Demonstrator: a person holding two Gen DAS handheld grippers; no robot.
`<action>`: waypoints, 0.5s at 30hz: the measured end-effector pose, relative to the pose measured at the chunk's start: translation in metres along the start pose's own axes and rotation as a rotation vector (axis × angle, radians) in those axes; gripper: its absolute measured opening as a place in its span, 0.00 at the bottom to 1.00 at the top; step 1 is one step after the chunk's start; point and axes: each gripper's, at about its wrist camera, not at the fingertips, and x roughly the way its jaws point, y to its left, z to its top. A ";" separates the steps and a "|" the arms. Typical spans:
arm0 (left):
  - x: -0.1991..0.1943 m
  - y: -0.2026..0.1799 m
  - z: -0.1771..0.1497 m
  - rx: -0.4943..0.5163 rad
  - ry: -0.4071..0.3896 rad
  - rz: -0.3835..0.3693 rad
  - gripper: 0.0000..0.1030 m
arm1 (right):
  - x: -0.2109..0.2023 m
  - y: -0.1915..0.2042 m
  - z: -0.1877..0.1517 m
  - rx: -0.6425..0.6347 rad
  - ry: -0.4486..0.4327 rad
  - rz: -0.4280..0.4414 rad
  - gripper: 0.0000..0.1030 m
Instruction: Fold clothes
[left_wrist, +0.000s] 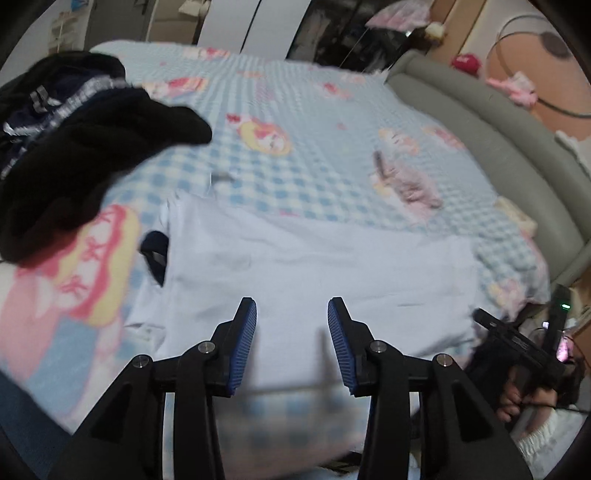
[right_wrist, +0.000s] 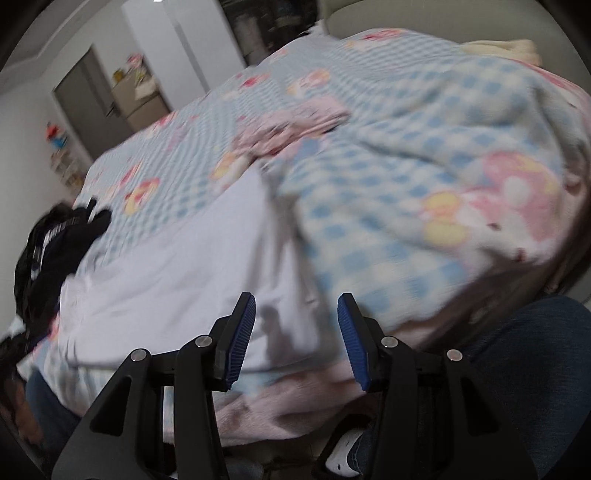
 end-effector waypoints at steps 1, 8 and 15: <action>0.009 0.002 -0.002 -0.017 0.019 0.002 0.41 | 0.004 0.003 -0.001 -0.009 0.010 0.007 0.46; -0.003 0.000 -0.004 -0.052 -0.101 -0.115 0.40 | 0.022 -0.007 0.012 0.061 0.047 0.113 0.53; 0.021 -0.017 -0.011 0.018 0.003 -0.169 0.41 | 0.049 0.004 0.042 0.001 0.148 0.178 0.59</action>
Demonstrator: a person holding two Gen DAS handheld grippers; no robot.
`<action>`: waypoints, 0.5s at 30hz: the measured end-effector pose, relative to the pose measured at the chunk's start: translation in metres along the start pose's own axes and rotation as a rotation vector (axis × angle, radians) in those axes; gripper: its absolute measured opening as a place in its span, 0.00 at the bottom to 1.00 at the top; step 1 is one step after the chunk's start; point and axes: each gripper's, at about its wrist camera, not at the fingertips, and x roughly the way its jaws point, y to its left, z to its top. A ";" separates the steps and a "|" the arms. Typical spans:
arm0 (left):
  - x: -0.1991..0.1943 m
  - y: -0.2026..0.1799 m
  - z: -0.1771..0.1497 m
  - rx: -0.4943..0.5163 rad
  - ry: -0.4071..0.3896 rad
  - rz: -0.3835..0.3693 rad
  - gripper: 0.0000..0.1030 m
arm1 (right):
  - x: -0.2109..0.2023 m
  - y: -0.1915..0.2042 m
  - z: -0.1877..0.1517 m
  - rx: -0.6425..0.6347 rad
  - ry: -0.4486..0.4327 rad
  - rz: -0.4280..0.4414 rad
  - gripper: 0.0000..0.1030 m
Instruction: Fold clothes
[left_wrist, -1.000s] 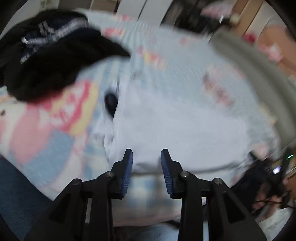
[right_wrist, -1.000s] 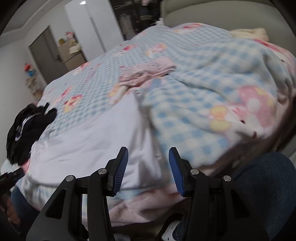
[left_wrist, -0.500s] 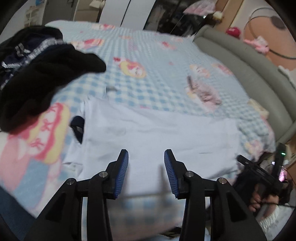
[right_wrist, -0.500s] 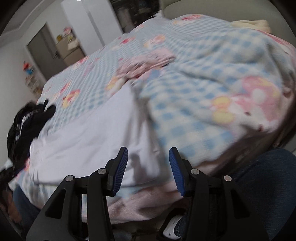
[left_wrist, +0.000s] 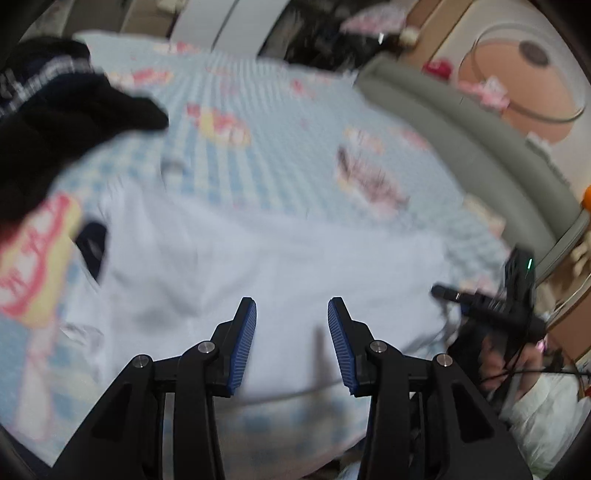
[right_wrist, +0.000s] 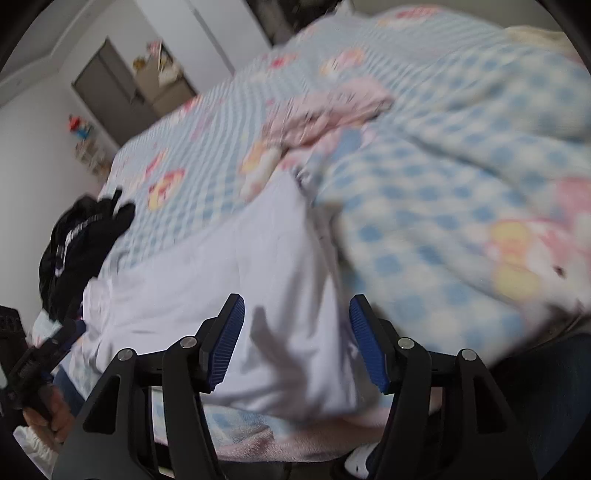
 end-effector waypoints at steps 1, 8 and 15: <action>0.006 0.001 -0.001 -0.002 0.025 0.006 0.41 | 0.009 0.001 0.001 -0.009 0.050 0.021 0.59; -0.001 0.004 -0.002 -0.051 0.026 -0.046 0.41 | 0.011 0.004 0.005 0.016 0.038 0.029 0.19; 0.001 -0.012 0.029 -0.112 0.050 -0.254 0.47 | -0.014 0.072 0.012 -0.119 -0.050 0.190 0.11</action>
